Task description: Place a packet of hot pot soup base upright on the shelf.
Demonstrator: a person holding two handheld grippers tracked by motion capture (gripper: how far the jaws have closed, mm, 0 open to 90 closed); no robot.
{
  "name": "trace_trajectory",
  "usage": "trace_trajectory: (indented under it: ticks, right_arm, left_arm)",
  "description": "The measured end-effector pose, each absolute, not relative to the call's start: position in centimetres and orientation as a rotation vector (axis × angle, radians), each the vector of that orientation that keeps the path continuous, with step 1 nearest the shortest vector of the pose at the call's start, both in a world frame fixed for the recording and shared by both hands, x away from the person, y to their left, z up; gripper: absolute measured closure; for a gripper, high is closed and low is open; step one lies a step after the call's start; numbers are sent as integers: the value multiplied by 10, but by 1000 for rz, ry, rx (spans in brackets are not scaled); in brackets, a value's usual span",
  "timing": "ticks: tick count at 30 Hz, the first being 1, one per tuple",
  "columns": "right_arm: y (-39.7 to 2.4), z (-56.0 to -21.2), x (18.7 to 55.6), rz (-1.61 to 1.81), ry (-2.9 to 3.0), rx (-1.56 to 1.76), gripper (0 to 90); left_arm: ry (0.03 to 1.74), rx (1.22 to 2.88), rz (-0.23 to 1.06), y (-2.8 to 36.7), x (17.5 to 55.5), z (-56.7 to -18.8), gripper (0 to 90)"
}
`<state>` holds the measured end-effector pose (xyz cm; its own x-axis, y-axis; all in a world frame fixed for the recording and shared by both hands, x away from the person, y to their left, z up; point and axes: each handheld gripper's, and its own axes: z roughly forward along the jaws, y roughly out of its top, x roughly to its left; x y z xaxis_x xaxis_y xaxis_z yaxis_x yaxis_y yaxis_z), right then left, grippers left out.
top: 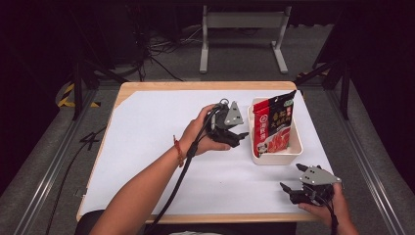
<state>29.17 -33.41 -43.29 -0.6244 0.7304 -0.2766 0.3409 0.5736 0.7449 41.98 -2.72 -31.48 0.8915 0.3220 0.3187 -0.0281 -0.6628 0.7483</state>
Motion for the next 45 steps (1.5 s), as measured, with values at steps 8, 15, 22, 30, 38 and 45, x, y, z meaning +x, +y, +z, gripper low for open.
trace_trajectory:
  ticks: [8,15,22,30,38,45]
  right_arm:
    - [-334,-434,292,884,2236,853,162]
    - [-334,-434,292,883,2236,854,162]
    - [-333,-434,292,881,2237,851,163]
    - [-332,-434,292,879,2235,850,163]
    - [-332,-434,292,878,2235,850,163]
    - [-332,-433,292,878,2234,849,163]
  left_arm:
    - [217,2240,552,-11,418,-327,238]
    - [217,2228,545,8,417,-335,204]
    - [245,2241,562,27,415,-343,187]
    - [276,2278,568,52,414,-356,139]
    - [311,2302,584,68,411,-367,108]
    - [331,2308,611,80,406,-376,67]
